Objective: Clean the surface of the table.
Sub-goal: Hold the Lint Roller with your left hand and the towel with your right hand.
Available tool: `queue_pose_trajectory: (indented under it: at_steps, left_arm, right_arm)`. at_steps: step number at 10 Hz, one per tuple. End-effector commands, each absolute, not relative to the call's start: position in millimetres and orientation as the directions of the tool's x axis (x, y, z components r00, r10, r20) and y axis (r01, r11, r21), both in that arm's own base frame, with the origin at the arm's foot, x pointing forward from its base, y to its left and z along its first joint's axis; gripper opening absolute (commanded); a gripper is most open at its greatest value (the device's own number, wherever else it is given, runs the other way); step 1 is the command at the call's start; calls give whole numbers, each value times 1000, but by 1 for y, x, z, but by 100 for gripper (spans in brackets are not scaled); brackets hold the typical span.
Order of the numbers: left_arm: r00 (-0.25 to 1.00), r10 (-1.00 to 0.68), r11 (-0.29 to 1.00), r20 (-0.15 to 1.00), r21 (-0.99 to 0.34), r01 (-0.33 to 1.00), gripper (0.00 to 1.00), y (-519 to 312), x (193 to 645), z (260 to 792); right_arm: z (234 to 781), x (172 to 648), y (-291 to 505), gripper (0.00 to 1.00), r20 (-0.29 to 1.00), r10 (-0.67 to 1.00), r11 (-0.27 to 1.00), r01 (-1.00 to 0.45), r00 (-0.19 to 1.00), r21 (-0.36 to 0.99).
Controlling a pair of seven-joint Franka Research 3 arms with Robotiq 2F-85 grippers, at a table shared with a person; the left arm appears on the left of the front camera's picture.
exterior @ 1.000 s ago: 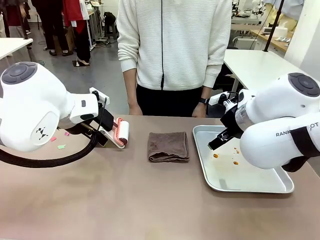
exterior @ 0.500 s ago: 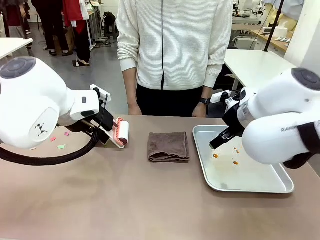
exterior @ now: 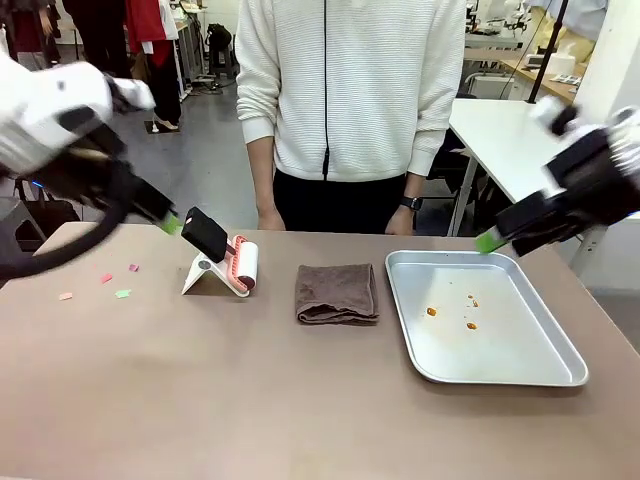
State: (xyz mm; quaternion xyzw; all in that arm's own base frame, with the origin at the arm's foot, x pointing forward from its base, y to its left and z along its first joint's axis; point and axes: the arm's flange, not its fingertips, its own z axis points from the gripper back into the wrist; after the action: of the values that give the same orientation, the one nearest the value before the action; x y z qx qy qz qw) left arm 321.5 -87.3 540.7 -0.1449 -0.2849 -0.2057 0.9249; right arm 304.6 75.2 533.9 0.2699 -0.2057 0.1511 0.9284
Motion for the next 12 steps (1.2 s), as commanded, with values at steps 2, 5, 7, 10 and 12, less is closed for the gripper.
queue_pose_trajectory:
  at_steps: [2,5,7,10,12]
  left_arm:
    - [753,-101,794,650,-403,455,100,27,280,516]
    - [702,237,675,671,-634,378,100,126,251,485]
    - [665,452,586,594,-760,280,100,159,240,446]
    - [622,590,476,515,-844,247,100,128,243,415]
    - [618,608,482,498,-850,211,100,98,247,419]
  right_arm:
    - [520,278,-31,100,428,-142,649,-243,892,721]
    - [503,259,-133,100,353,-424,429,-158,834,889]
    - [471,258,-180,100,254,-544,308,-91,800,947]
    - [432,250,-216,100,187,-655,198,-72,733,978]
    - [426,250,-220,100,191,-689,220,-49,699,974]
